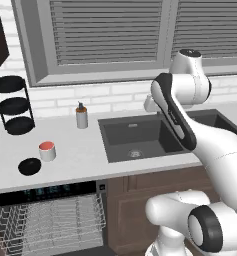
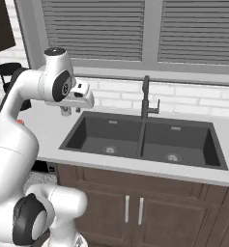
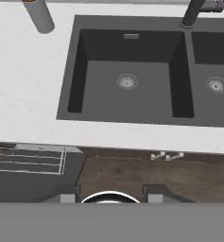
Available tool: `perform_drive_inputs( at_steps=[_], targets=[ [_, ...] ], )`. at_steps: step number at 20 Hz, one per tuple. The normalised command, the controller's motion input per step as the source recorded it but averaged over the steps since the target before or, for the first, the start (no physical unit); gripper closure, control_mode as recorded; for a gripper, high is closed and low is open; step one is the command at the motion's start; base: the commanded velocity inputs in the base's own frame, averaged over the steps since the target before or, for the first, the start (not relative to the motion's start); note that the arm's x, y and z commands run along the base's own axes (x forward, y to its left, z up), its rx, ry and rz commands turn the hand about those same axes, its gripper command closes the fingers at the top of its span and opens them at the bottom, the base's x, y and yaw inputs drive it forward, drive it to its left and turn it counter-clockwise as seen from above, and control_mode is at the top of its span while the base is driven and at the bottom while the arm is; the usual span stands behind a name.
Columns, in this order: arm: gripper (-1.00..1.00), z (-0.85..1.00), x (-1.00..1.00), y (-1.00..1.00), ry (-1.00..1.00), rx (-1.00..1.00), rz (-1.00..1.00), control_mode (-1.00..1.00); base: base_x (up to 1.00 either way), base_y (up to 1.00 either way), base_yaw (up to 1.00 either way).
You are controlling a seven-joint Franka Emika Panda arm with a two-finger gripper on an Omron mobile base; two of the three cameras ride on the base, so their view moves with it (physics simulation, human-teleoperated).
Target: Pick up the cup and bowl from the counter, place them in the dishwasher, and close the dishwasher door.
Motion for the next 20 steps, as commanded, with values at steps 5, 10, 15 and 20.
perform_drive_inputs(
  at_steps=[5, 10, 15, 20],
  targets=[
    [-1.00, 0.00, 0.00, 0.00, 0.00, 0.00, 0.00, 1.00, 0.00, 0.00, 0.00],
    [-1.00, 0.00, 0.00, 0.00, 0.00, 0.00, 0.00, 1.00, 0.00, -0.04, 0.04],
    [-1.00, 0.00, 0.00, 0.00, 0.00, 0.00, 0.00, 1.00, 0.00, -0.33, 0.39],
    [-1.00, 0.00, 0.00, 0.00, 0.00, 0.00, 0.00, 1.00, 0.00, -0.27, 0.48]
  ],
)
